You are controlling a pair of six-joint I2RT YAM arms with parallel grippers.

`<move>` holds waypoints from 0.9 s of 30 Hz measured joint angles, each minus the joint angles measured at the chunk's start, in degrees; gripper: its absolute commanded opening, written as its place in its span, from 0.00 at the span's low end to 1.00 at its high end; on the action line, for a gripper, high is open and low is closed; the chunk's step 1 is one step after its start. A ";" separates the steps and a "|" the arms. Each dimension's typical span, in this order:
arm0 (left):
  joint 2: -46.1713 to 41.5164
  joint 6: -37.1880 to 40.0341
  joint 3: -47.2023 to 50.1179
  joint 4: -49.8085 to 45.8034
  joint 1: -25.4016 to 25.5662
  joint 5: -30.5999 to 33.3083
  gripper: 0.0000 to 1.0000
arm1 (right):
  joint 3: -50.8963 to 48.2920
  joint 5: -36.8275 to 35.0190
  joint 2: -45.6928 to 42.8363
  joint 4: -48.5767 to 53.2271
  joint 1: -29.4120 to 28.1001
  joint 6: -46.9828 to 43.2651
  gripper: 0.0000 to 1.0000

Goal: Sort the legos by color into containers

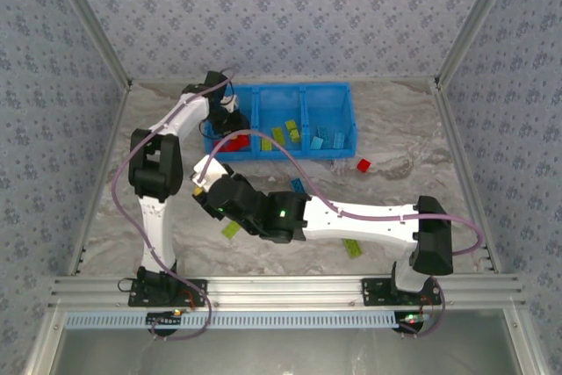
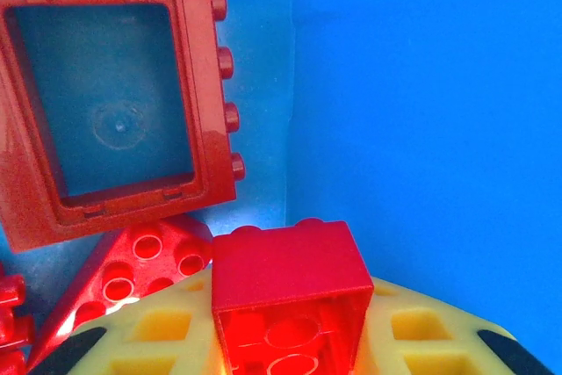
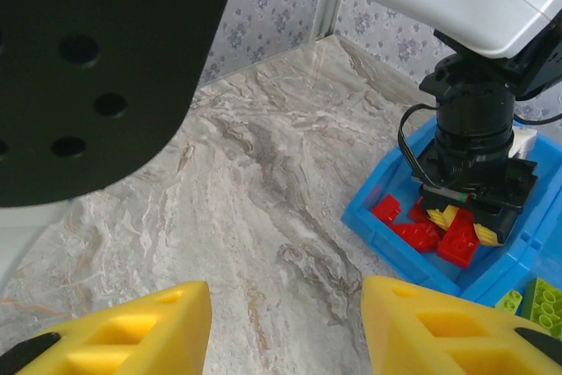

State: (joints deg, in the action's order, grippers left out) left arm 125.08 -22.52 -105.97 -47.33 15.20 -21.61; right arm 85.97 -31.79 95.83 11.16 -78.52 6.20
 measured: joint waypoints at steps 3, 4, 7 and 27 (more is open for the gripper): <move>-0.02 0.00 0.00 -0.22 0.00 -0.13 0.38 | -0.26 0.02 -0.26 0.46 0.17 0.57 0.51; 0.00 0.00 0.00 -0.28 -0.09 -0.13 0.40 | -0.35 0.02 -0.44 0.61 0.20 0.76 0.52; -0.04 0.00 0.09 -0.33 -0.22 -0.13 0.45 | -0.59 0.00 -0.87 0.74 0.46 1.33 0.52; -25.14 -3.32 10.56 1.49 -0.20 5.46 0.45 | -9.05 -1.07 -8.39 2.54 2.71 5.18 0.52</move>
State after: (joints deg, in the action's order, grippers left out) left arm 99.94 -25.85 -95.42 -45.84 15.00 -16.14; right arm 76.93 -32.86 87.44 13.69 -75.81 11.38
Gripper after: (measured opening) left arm 0.446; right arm 0.521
